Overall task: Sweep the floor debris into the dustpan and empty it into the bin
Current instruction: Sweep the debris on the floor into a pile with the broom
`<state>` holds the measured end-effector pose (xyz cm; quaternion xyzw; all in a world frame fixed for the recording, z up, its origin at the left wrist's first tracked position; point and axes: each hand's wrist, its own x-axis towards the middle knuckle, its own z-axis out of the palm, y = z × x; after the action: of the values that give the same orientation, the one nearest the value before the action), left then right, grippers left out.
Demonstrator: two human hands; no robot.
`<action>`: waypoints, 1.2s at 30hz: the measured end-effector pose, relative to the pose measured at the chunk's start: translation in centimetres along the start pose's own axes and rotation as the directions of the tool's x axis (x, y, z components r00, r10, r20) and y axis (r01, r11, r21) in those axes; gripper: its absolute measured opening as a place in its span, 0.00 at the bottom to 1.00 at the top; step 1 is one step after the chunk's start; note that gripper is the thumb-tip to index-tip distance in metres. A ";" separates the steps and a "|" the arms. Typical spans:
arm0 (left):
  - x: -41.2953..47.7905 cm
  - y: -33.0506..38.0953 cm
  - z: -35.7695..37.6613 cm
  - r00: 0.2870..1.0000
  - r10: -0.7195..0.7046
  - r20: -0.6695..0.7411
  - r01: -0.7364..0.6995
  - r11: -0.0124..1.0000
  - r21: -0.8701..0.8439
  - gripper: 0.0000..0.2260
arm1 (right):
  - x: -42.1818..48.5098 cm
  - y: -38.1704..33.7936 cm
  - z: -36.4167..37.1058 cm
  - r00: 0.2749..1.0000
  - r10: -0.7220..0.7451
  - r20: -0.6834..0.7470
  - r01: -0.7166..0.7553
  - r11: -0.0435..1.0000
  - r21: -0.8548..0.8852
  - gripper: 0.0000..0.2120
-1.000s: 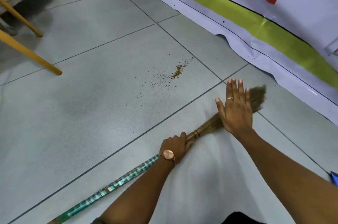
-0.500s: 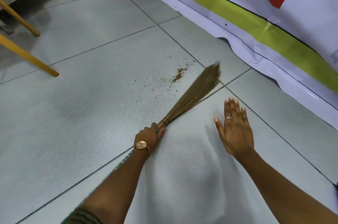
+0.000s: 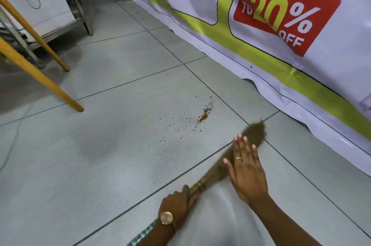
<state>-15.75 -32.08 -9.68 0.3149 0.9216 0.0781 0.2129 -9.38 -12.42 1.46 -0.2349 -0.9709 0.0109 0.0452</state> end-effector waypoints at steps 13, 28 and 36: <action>15.3 3.5 -5.8 0.952 -0.292 -0.087 0.259 0.926 -0.274 0.24 | 3.1 -0.8 2.2 0.995 -0.087 -0.045 0.086 0.996 -0.026 0.32; 16.2 8.3 -11.1 0.925 -0.376 0.050 0.174 0.305 -0.936 0.22 | 4.5 -2.9 3.9 0.926 0.101 0.364 -0.287 0.815 0.503 0.26; 17.9 12.1 -17.5 0.993 -0.098 0.063 0.108 0.565 -0.818 0.29 | 7.6 4.0 0.8 0.953 0.259 0.159 -0.300 0.713 0.633 0.21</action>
<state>-29.54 -11.70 3.28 0.1268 0.7962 0.4817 0.3433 -14.41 -5.42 1.13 -0.3478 -0.8603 0.3609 0.0930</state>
